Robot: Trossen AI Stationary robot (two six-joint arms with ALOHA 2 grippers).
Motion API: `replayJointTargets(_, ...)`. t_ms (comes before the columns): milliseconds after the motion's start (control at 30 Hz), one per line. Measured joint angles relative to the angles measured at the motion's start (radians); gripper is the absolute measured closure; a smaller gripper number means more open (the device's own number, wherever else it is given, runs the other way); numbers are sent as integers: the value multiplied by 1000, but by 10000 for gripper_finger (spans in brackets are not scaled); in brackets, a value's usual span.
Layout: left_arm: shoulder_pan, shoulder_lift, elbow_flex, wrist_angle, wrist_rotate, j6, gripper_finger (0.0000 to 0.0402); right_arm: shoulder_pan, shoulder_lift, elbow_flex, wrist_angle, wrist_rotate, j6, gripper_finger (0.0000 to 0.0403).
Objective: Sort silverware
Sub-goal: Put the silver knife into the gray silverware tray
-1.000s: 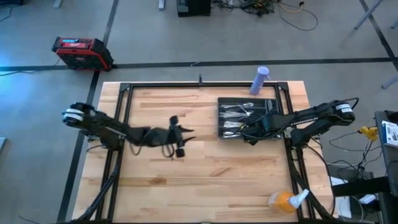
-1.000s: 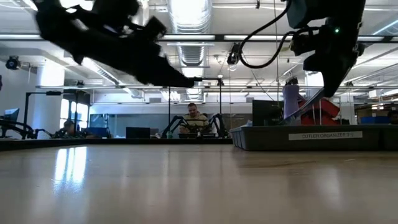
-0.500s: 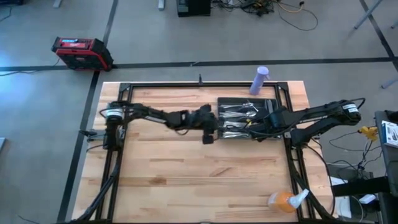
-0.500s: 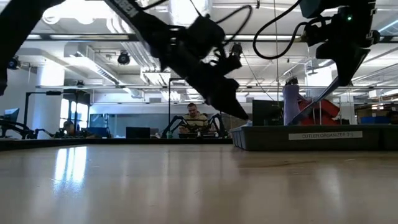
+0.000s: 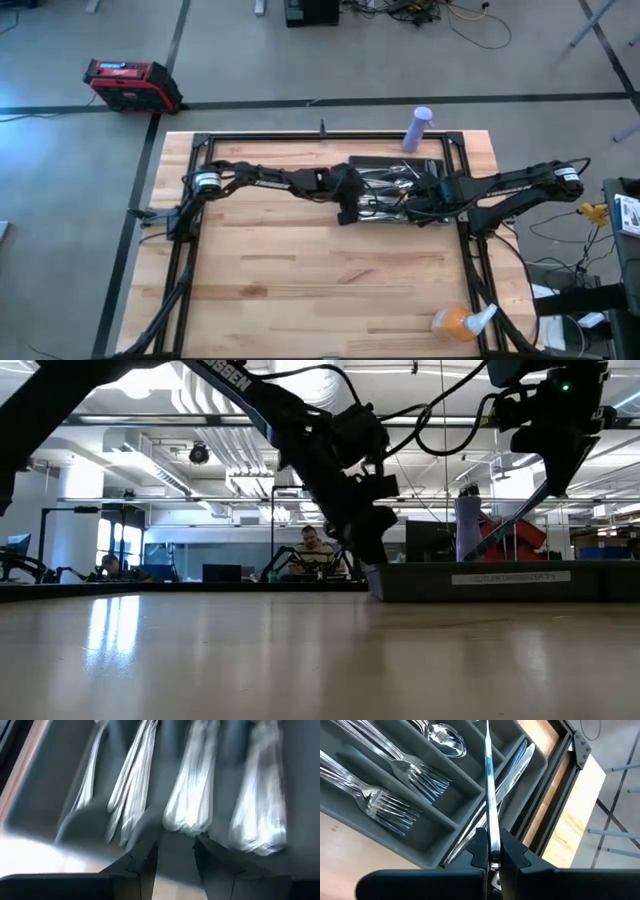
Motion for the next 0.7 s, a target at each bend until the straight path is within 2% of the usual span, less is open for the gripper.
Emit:
replayJointTargets(100, 0, -39, -46, -44, -56, -30, 285, 0, -2, 0, -3, 12, -1, 403)
replayJointTargets(267, 8, -123, -174, -42, -83, -70, 285, 0, -9, 32, -2, 79, 4, 403)
replayJointTargets(567, 14, -353, -489, -3, -168, -218, 285, 3, -9, 49, 52, 43, 49, 403)
replayJointTargets(700, 15, -478, -635, 25, -185, -312, 285, 18, -9, 33, 127, 26, 86, 403)
